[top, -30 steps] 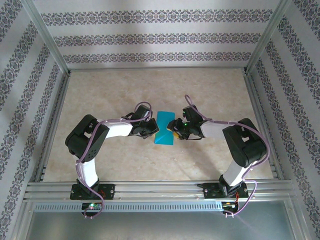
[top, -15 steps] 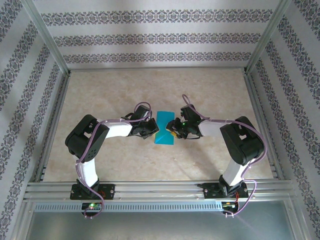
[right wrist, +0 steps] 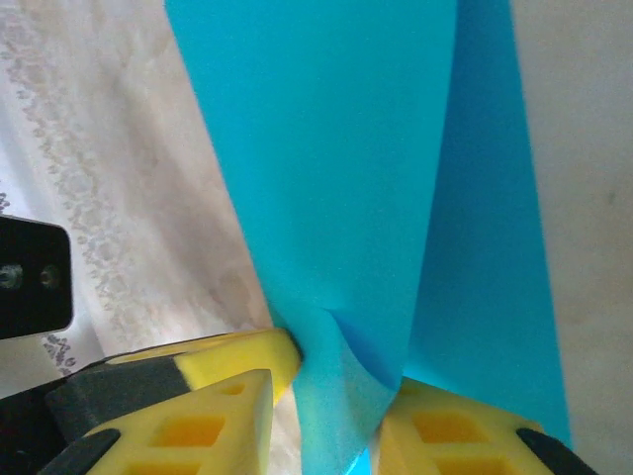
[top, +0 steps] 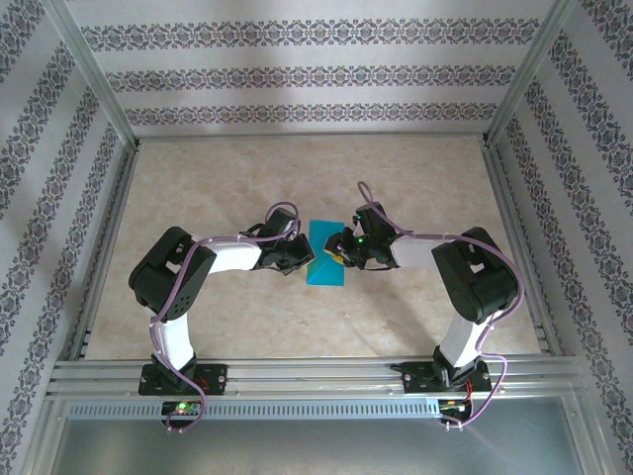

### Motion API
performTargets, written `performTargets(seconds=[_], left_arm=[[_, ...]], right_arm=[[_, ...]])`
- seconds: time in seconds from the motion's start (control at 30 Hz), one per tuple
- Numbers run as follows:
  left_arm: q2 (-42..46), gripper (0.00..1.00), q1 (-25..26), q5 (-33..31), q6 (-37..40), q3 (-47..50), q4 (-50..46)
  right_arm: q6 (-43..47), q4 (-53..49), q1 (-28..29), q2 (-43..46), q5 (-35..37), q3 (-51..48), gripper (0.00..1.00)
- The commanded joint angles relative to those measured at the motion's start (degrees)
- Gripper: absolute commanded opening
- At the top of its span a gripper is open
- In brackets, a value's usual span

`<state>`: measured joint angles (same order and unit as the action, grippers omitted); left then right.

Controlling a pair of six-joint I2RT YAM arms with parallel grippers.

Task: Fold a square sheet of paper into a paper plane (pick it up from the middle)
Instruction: Pick up the paper from the center of the table.

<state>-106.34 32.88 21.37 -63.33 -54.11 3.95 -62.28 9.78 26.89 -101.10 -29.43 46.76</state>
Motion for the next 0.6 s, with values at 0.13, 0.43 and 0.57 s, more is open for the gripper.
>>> performTargets(seconds=[0.13,0.43,0.57], left_arm=[[-1.3,0.02,-0.7,-0.2,-0.3,1.0,-2.4],[2.9,0.03,-2.2,1.8,0.4,1.0,-0.9],[9.5,0.13,-4.4,4.0,3.2,1.3,-1.2]], right_arm=[[-0.1,2.6,1.1,-2.4,-1.3,-0.9,0.24],[1.5,3.4,0.8,-1.5,-1.0,-0.5,0.05],[4.3,4.3,-0.3,2.2,-2.1,-0.4,0.02]])
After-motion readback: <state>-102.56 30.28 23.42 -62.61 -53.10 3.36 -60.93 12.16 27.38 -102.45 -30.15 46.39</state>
